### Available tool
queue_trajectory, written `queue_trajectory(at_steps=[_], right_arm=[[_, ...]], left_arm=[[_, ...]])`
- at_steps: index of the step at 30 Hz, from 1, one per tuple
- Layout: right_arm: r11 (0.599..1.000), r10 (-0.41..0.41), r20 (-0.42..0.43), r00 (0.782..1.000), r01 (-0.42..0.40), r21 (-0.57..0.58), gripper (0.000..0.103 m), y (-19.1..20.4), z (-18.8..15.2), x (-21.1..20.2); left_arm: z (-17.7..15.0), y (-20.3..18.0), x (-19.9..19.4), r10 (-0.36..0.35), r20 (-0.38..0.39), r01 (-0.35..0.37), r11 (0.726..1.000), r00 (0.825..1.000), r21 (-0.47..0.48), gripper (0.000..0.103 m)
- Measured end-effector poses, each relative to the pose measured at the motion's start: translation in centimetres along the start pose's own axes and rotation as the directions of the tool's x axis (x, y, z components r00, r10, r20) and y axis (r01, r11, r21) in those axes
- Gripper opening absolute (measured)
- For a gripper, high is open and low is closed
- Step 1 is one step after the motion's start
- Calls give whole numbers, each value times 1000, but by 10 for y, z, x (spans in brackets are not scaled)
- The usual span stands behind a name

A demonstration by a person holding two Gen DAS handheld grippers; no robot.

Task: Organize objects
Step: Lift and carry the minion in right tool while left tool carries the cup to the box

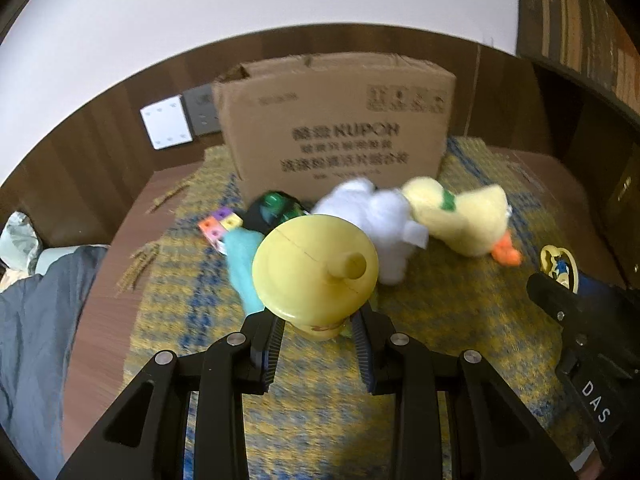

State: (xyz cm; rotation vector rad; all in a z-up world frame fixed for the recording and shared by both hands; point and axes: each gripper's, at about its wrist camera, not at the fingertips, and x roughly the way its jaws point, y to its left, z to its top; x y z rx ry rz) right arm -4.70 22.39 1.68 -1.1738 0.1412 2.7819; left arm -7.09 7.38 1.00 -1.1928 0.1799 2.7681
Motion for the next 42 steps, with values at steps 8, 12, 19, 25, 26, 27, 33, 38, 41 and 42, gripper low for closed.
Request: queue_trajectory(at_steps=[8,12,19,25,26,27,33,38,41,42], right_arm=[[999,24,60,998,-22,-39,27,26,27,-10],[998,32,94,995,-27,-56,27,35,43,-17],[997,27,155,987,-15,-82,27,47,69,-29],[995,29,196,980,-11,-95,27,52,92,-37],[995,29,200,979,-10,-96,27,52,96,-37],[995,30,205,978,-10,-97,27,53,99,-38],[995,30,248,968,-5,-102,27,57,125,-42],[995,17,273,962,12,-104,27,59,151,-39],[994,13,274,962,17,-106,27,61,163,-32],[994,14,273,962,16,-107,27,61,166,-29]], left_arm=[[24,28,-13,15,63,-13,999,998,-32,32],[36,37,-20,26,91,-22,999,995,-41,32],[58,46,-30,44,143,-37,998,989,-50,32],[80,50,-37,49,186,-40,998,981,-51,32],[84,50,-38,51,193,-42,998,980,-51,32],[87,50,-39,53,199,-43,998,979,-50,32],[114,55,-40,51,231,-40,998,972,-51,32],[138,56,-35,43,250,-34,999,967,-42,32],[151,59,-28,45,258,-36,999,965,-37,32],[155,59,-25,41,257,-33,999,966,-36,32]])
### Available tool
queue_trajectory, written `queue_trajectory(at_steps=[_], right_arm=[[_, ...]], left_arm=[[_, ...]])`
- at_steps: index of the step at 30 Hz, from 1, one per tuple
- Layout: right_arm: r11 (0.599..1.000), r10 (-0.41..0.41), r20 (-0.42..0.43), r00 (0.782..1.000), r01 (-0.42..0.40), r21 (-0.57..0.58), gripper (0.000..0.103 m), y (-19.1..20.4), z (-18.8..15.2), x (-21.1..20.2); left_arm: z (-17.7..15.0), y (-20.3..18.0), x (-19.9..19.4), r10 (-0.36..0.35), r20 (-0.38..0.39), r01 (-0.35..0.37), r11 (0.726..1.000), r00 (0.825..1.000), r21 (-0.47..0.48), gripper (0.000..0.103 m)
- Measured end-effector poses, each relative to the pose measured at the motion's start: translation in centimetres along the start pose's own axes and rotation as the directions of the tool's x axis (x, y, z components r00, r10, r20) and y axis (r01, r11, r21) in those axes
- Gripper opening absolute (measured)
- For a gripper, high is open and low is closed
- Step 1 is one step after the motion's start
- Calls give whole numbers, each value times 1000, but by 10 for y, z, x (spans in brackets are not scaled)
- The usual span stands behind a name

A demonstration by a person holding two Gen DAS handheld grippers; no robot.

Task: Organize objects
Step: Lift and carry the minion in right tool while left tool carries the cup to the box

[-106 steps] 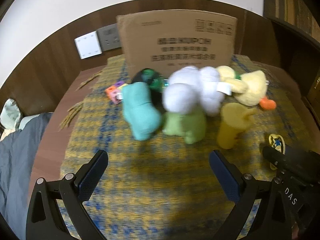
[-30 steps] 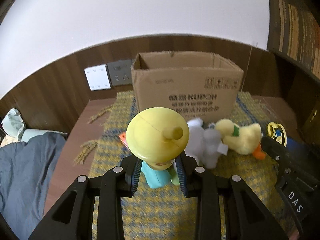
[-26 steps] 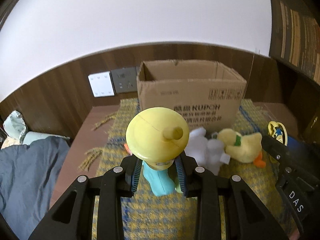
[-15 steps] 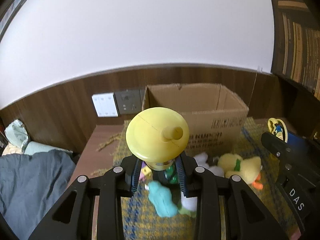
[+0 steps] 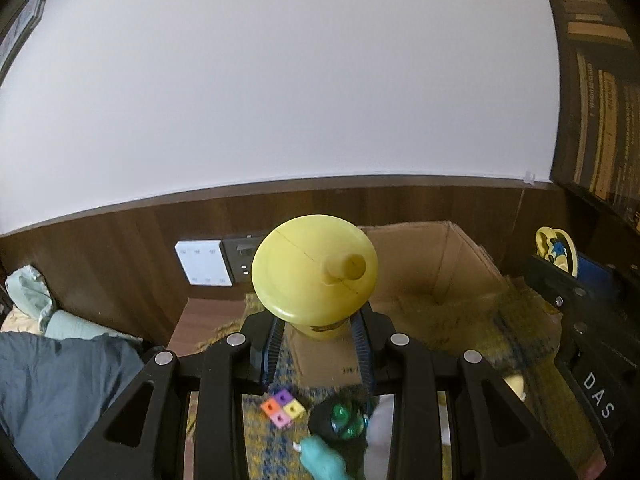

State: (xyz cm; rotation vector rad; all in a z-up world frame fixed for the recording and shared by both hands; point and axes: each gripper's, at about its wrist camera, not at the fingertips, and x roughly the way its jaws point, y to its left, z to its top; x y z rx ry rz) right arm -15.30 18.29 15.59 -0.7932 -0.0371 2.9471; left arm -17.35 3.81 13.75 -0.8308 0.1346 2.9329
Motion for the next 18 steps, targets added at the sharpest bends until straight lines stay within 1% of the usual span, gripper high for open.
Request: queue_trajectory(at_steps=[1,9,14,18], right_arm=[[1000,4,-2,1000,-4,0,27,0,3,5],[1000,5,-26,1000,-5,12,27,-5,24,40],[1000,16,-67,998,-15,18,27,-8,31,68],[999,35,-104,994,-33,25,27,-10,32,89]], left_arm=[[4,0,6,-14,-5,14,1000,1000,4,32],[24,1,37,-36,-26,36,999,999,0,32],[30,2,61,-44,-56,43,999,997,-9,32],[35,0,77,-77,-82,77,997,994,-9,32]])
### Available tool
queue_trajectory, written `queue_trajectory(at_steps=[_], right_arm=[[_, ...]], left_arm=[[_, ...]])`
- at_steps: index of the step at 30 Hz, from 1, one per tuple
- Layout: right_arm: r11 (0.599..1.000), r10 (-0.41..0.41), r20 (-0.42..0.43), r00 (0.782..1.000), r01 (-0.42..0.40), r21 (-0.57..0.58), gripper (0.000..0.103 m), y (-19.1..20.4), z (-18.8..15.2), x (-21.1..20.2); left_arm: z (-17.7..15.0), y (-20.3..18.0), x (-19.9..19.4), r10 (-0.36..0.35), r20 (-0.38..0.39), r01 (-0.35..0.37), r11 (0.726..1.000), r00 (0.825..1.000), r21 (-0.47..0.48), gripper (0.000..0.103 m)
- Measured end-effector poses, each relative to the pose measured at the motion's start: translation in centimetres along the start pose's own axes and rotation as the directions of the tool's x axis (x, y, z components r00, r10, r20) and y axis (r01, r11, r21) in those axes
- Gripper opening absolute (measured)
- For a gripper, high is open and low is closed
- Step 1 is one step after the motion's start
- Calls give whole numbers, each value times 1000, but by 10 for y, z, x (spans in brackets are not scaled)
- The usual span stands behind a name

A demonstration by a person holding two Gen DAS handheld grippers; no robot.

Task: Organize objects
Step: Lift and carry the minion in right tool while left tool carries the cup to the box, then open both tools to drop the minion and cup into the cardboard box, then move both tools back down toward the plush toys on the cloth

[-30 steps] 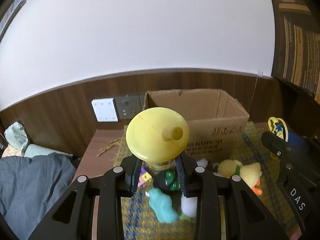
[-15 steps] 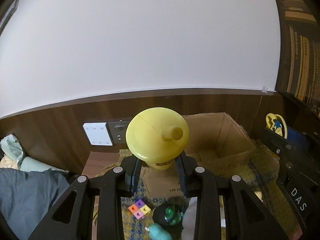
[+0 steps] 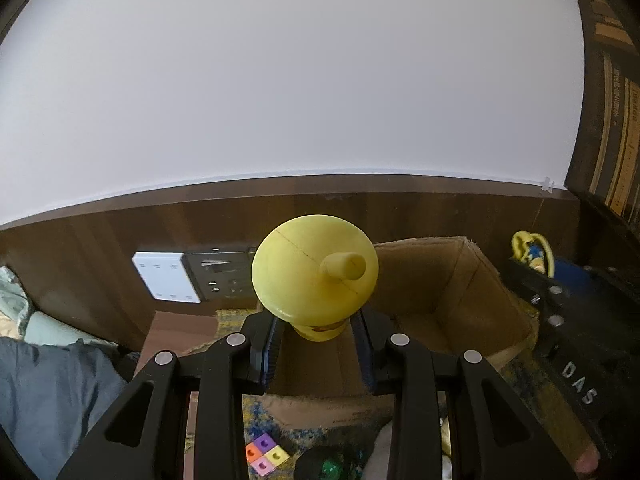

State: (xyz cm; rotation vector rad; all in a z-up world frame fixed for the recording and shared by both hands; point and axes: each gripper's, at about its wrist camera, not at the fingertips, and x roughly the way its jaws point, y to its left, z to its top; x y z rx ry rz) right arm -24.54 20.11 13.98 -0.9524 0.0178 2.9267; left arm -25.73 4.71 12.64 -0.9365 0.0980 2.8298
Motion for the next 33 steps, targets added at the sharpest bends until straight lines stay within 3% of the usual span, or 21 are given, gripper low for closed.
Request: queue_trajectory(at_steps=[8,10,12,16,20,33], right_arm=[[1000,17,-36,999,-16,17,30,-5,4,23],[1000,8,-37,999,-7,18,44,-6,4,25],[1000,-7,-32,999,8,23,67,-8,3,25],[999,-32,-24,999,33,37,76,-12,3,24],[997,-39,-28,999,41,63,82,-17,1,24],[994,-65,2,998,64,92,87,-15,-17,-17]], left_arm=[[6,1,18,-30,-25,30,999,999,-23,34],[6,2,18,-11,-20,11,1000,1000,-27,49],[5,3,17,10,-13,-10,1000,1000,-24,60],[5,6,16,47,-8,-47,998,999,-32,69],[3,10,10,82,0,-82,995,997,-51,87],[-19,23,-22,129,-13,-130,986,992,-103,88]])
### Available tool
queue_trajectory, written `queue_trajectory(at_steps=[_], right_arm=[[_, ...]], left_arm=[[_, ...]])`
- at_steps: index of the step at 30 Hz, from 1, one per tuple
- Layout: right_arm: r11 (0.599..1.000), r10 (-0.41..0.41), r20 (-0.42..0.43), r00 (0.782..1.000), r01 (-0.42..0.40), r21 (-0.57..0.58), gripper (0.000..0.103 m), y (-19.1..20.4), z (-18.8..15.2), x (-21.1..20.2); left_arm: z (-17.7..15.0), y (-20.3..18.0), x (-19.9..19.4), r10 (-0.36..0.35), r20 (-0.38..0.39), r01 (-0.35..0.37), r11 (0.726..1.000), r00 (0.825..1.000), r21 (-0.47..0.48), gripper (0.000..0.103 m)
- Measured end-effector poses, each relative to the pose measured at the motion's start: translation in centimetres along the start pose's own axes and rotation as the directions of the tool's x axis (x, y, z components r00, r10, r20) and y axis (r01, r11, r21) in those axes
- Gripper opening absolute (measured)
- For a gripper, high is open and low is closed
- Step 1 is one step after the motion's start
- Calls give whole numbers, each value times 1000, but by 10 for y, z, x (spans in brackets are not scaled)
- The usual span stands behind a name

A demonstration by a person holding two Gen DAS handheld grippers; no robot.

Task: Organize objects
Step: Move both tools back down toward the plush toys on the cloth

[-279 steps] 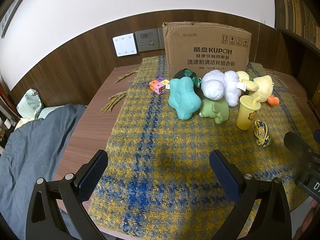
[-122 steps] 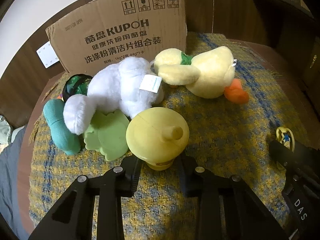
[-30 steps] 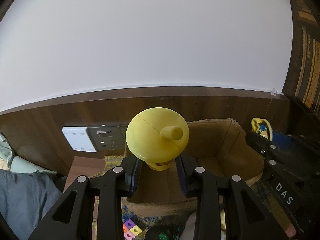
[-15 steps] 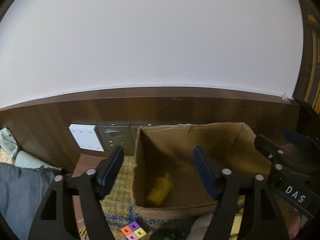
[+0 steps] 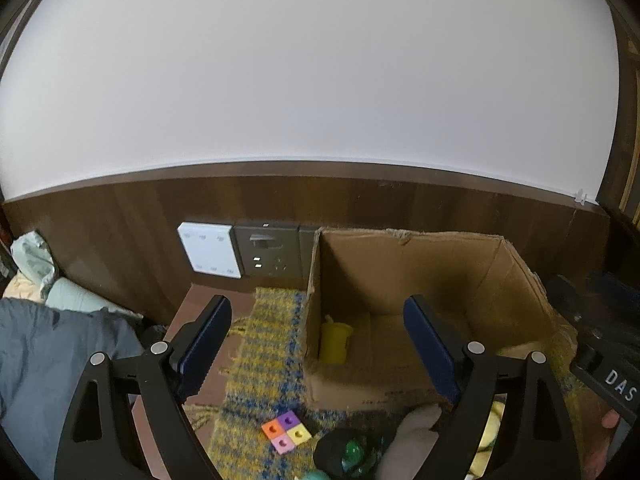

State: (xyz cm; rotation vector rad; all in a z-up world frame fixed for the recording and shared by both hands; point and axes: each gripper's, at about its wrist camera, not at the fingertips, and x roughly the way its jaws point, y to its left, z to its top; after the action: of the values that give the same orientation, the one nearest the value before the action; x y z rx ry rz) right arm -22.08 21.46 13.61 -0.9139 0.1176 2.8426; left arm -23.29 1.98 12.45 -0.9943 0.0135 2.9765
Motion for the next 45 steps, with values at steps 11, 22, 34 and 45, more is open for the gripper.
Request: queue_trajectory(at_steps=[11,22,34,45], right_arm=[[1000,-20,18,1000,20,14,91,-6,-22,-32],[995,-96,17,995,95,31,95,-16,-61,-45],[991,-126,-25,992,127,31,96,-20,-98,-49],[991,-124,-58,991,126,32,96,-21,-122,-44]], left_arm=[[-24,2,-32,-3,29,3,1000,1000,-3,88],[-59,2,-43,6,20,-6,1000,1000,8,89],[-93,1,-54,10,-5,-10,1000,1000,26,89],[-115,7,-40,34,-54,-32,999,998,31,89]])
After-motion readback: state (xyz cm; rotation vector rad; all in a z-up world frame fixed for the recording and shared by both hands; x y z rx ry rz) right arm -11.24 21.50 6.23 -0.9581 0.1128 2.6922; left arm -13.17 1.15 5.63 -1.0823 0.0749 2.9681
